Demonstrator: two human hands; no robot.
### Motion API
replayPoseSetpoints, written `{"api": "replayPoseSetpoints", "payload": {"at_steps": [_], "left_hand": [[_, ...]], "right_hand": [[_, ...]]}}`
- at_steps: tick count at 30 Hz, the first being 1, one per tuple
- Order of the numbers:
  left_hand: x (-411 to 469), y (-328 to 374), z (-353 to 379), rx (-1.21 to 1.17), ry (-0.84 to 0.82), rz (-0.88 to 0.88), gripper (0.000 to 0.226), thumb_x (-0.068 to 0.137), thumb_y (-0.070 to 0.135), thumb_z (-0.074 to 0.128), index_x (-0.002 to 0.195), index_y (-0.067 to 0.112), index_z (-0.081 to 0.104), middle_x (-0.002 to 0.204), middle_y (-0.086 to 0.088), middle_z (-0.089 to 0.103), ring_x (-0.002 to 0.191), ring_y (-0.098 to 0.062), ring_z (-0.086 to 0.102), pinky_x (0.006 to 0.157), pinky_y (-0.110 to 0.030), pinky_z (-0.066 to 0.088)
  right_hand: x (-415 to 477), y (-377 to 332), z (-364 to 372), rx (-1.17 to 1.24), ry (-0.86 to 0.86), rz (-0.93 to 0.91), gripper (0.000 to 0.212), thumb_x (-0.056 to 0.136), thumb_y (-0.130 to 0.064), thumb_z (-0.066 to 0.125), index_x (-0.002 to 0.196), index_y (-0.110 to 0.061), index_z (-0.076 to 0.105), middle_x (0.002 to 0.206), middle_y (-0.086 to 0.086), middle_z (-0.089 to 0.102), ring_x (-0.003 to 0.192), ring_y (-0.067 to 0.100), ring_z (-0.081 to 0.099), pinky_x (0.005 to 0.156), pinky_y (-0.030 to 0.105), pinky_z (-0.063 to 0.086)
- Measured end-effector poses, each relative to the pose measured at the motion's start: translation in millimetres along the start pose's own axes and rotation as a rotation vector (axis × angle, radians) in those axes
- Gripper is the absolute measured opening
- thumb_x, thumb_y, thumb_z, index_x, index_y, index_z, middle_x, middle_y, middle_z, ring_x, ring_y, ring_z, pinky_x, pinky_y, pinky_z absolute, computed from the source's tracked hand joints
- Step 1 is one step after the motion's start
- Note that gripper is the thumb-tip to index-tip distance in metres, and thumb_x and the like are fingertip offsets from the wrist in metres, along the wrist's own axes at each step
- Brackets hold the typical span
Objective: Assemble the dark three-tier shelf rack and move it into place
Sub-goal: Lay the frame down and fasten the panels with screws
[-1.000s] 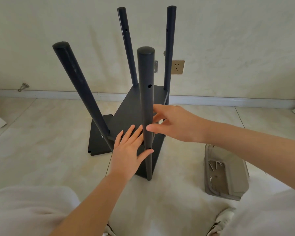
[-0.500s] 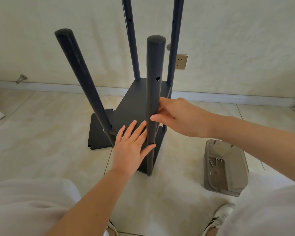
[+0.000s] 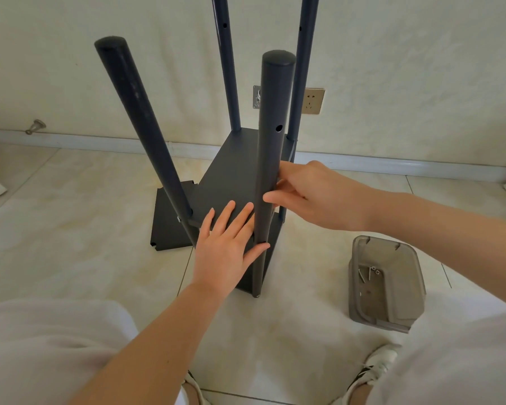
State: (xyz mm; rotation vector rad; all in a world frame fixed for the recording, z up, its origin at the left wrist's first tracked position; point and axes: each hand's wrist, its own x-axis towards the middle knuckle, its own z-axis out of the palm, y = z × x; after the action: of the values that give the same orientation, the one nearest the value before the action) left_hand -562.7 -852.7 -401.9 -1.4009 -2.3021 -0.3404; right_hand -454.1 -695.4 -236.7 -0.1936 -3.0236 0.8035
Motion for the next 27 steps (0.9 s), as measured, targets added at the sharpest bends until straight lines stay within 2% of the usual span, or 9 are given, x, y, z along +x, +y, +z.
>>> {"api": "replayPoseSetpoints", "payload": {"at_steps": [4, 7, 11, 14, 16, 18, 20, 24, 27], "left_hand": [[-2, 3, 1, -0.012, -0.005, -0.022, 0.053, 0.097, 0.056, 0.049, 0.133, 0.02, 0.066, 0.14, 0.0, 0.062, 0.139, -0.03, 0.049, 0.114, -0.055, 0.038], [-2, 3, 1, -0.014, -0.014, -0.026, 0.055, 0.1, 0.057, 0.043, 0.133, 0.021, 0.066, 0.141, 0.001, 0.061, 0.14, -0.029, 0.048, 0.116, -0.054, 0.036], [-2, 3, 1, -0.028, -0.01, -0.029, 0.057, 0.099, 0.058, 0.039, 0.131, 0.021, 0.067, 0.14, 0.001, 0.062, 0.14, -0.028, 0.048, 0.116, -0.053, 0.035], [-2, 3, 2, -0.035, -0.006, -0.03, 0.057, 0.099, 0.058, 0.038, 0.13, 0.022, 0.068, 0.139, 0.001, 0.062, 0.14, -0.028, 0.048, 0.117, -0.052, 0.033], [-2, 4, 1, -0.039, 0.006, -0.032, 0.056, 0.098, 0.058, 0.038, 0.128, 0.021, 0.068, 0.138, 0.0, 0.064, 0.138, -0.028, 0.049, 0.117, -0.052, 0.033], [-1, 4, 1, -0.05, 0.019, -0.025, 0.056, 0.098, 0.057, 0.039, 0.127, 0.02, 0.069, 0.137, -0.001, 0.064, 0.137, -0.029, 0.051, 0.115, -0.053, 0.036], [-2, 3, 1, -0.053, 0.028, -0.025, 0.057, 0.098, 0.057, 0.039, 0.125, 0.019, 0.071, 0.135, -0.003, 0.065, 0.136, -0.03, 0.052, 0.113, -0.055, 0.038], [-1, 3, 4, -0.074, 0.028, -0.039, 0.059, 0.098, 0.059, 0.038, 0.124, 0.019, 0.071, 0.133, -0.003, 0.067, 0.136, -0.029, 0.052, 0.113, -0.055, 0.038], [-1, 3, 7, -0.078, 0.04, -0.034, 0.058, 0.097, 0.059, 0.041, 0.125, 0.018, 0.071, 0.131, -0.003, 0.068, 0.136, -0.029, 0.052, 0.114, -0.054, 0.036]], "right_hand": [[0, 1, 0, 0.008, 0.007, 0.008, 0.029, 0.101, -0.033, 0.048, 0.122, -0.014, 0.055, 0.107, 0.003, 0.07, 0.091, 0.014, 0.067, 0.076, 0.017, 0.051], [-1, 0, 1, 0.094, 0.031, 0.017, 0.029, 0.099, -0.034, 0.052, 0.122, -0.018, 0.058, 0.108, -0.004, 0.07, 0.093, 0.009, 0.067, 0.078, 0.012, 0.051], [-5, 13, -4, 0.193, 0.029, 0.054, 0.006, 0.095, -0.036, 0.06, 0.101, -0.037, 0.057, 0.103, -0.012, 0.069, 0.094, 0.002, 0.066, 0.081, 0.014, 0.052], [-11, 44, -1, 0.168, -0.057, 0.178, 0.02, 0.095, -0.035, 0.062, 0.113, -0.027, 0.063, 0.111, -0.007, 0.069, 0.103, 0.01, 0.065, 0.09, 0.026, 0.052], [-11, 74, 8, 0.052, -0.245, 0.343, 0.03, 0.096, -0.037, 0.06, 0.121, -0.019, 0.063, 0.116, -0.003, 0.065, 0.107, 0.017, 0.062, 0.095, 0.032, 0.051], [-13, 107, 20, 0.013, -0.454, 0.561, 0.034, 0.098, -0.037, 0.057, 0.121, -0.012, 0.063, 0.115, 0.0, 0.066, 0.106, 0.021, 0.064, 0.092, 0.035, 0.054], [-16, 139, 34, 0.011, -0.527, 0.744, 0.036, 0.099, -0.036, 0.054, 0.119, -0.007, 0.062, 0.111, 0.0, 0.069, 0.098, 0.021, 0.067, 0.088, 0.037, 0.057], [-30, 189, 80, 0.182, -0.312, 0.94, 0.028, 0.1, -0.029, 0.055, 0.105, -0.002, 0.061, 0.094, 0.007, 0.066, 0.077, 0.024, 0.059, 0.073, 0.034, 0.053], [-50, 209, 120, 0.097, -0.319, 0.997, 0.035, 0.102, -0.032, 0.051, 0.082, -0.004, 0.052, 0.076, 0.009, 0.055, 0.073, 0.026, 0.058, 0.057, 0.026, 0.044]]}}
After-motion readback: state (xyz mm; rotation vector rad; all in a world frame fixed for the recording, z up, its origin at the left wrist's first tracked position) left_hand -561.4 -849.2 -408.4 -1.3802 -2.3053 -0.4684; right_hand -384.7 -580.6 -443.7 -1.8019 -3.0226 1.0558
